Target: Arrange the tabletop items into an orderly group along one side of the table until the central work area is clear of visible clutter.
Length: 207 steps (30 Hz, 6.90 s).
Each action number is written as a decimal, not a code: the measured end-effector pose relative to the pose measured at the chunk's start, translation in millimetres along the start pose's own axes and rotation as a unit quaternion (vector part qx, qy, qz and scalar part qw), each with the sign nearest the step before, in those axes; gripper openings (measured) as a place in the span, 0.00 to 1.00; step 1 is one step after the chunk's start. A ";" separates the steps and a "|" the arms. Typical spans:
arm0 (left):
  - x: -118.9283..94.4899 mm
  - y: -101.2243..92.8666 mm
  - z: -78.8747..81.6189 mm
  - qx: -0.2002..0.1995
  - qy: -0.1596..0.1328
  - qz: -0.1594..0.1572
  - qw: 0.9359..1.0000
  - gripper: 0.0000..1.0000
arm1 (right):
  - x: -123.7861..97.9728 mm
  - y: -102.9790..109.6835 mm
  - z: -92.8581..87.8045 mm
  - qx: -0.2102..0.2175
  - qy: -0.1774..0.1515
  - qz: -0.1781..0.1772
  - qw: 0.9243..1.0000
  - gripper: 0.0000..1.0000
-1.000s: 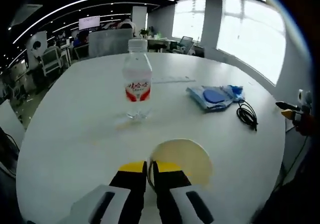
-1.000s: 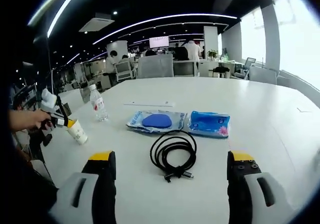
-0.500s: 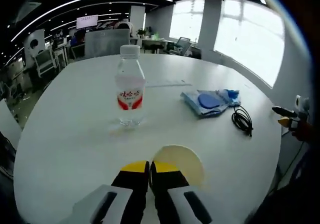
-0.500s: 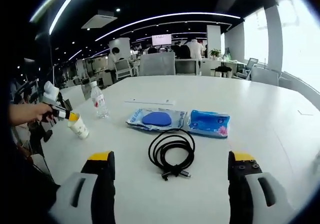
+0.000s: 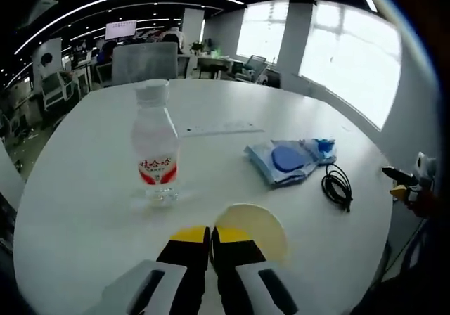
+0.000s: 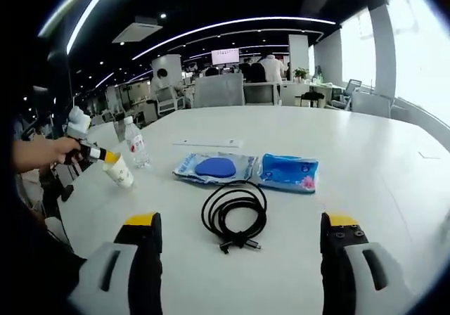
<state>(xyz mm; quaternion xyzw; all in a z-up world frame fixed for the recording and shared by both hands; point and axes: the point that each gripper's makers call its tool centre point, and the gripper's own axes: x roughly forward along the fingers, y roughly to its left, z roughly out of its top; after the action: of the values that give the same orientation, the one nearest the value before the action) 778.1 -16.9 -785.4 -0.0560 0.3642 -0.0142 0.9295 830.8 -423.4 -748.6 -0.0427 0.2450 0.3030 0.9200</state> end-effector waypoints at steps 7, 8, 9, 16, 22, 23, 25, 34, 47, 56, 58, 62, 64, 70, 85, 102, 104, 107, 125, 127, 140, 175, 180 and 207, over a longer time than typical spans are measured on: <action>22.6 -9.1 14.6 -0.009 0.010 -0.003 1.000 0.00 | 0.1 -4.9 -2.2 0.005 0.003 0.001 1.000 0.89; 25.1 -9.7 16.2 -0.011 0.012 -0.003 1.000 0.00 | 0.1 -6.1 -2.8 0.005 0.003 0.000 1.000 0.89; 29.4 -9.7 20.0 -0.019 0.012 -0.005 1.000 0.00 | 0.2 -6.7 -3.1 0.005 0.003 0.001 1.000 0.89; 52.0 -9.8 33.1 -0.049 0.013 0.004 0.999 0.00 | 2.6 -8.7 -9.3 0.005 0.011 0.002 1.000 0.89; 69.2 -13.4 42.8 -0.043 0.014 0.017 0.999 0.00 | 4.8 -8.1 -14.0 0.006 0.016 0.007 1.000 0.89; 71.2 -13.4 44.0 -0.045 0.014 0.018 0.999 0.00 | 5.1 -8.1 -13.8 0.004 0.015 0.008 1.000 0.88; 75.3 -15.9 49.1 -0.055 0.013 0.019 0.998 0.00 | 6.4 -9.1 -13.8 0.007 0.015 0.008 1.000 0.88; 96.4 -20.9 65.5 -0.060 0.021 0.017 0.998 0.00 | 10.0 -12.5 -14.9 0.010 0.019 0.007 1.000 0.88; 107.0 -31.3 71.0 -0.066 0.036 0.018 0.997 0.01 | 17.1 -22.4 -18.4 0.021 0.027 -0.002 0.999 0.88; 110.0 -32.6 75.6 -0.057 0.037 0.011 0.998 0.02 | 22.9 -17.8 -20.6 0.010 0.039 0.003 0.999 0.88; 110.2 -31.8 74.8 -0.041 0.038 0.014 0.998 0.02 | 23.3 -17.5 -20.4 0.009 0.039 0.004 0.999 0.88; 112.4 -33.1 74.6 -0.035 0.037 0.004 0.999 0.05 | 24.5 -18.2 -20.9 0.010 0.040 0.005 0.999 0.88; 113.5 -33.1 74.1 -0.019 0.039 0.003 0.999 0.06 | 24.7 -18.0 -21.1 0.009 0.040 0.006 0.999 0.88; 110.3 -35.9 80.0 0.008 0.031 0.001 0.999 0.09 | 25.2 -15.7 -17.8 0.007 0.034 0.011 0.999 0.89; 90.2 -40.4 113.6 0.084 -0.028 -0.017 0.996 0.36 | 26.9 -7.4 4.1 0.006 0.001 0.020 1.000 1.00; 19.3 -14.7 118.5 0.107 -0.100 -0.003 0.989 0.59 | 24.4 -11.7 2.4 -0.002 0.004 0.011 1.000 1.00; 14.4 -9.1 117.0 0.103 -0.105 -0.002 0.989 0.60 | 24.7 -12.3 1.8 -0.003 0.005 0.010 1.000 1.00; 8.4 -5.0 109.9 0.081 -0.101 -0.012 0.992 0.57 | 25.4 -12.3 0.6 -0.004 0.007 0.010 1.000 1.00; -5.0 30.7 124.6 0.107 -0.148 0.012 0.983 0.56 | 25.2 -5.4 -8.0 -0.017 0.026 -0.001 1.000 0.99; -4.6 31.9 122.7 0.104 -0.145 0.017 0.984 0.54 | 23.7 -6.0 -10.6 -0.015 0.029 -0.003 0.999 0.99; 14.2 57.1 113.6 0.079 -0.136 0.051 0.986 0.28 | 21.3 -9.7 -24.7 -0.004 0.045 -0.014 0.999 0.97; 31.3 32.9 131.8 0.027 -0.130 0.048 0.990 0.20 | 23.2 -18.4 -34.8 0.010 0.053 -0.016 0.998 0.96; 36.8 22.6 135.9 0.036 -0.131 0.040 0.990 0.20 | 20.7 -22.7 -35.9 0.015 0.050 -0.020 0.998 0.96; 41.1 0.0 136.4 0.072 -0.124 0.018 0.990 0.25 | 18.8 -30.0 -29.1 0.007 0.043 -0.014 0.999 0.97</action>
<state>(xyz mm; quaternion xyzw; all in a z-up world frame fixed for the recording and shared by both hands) 900.9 -6.8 -713.8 0.0161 0.2454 -0.0170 0.9691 848.8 -444.3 -785.2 -0.0523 0.2858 0.2858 0.9132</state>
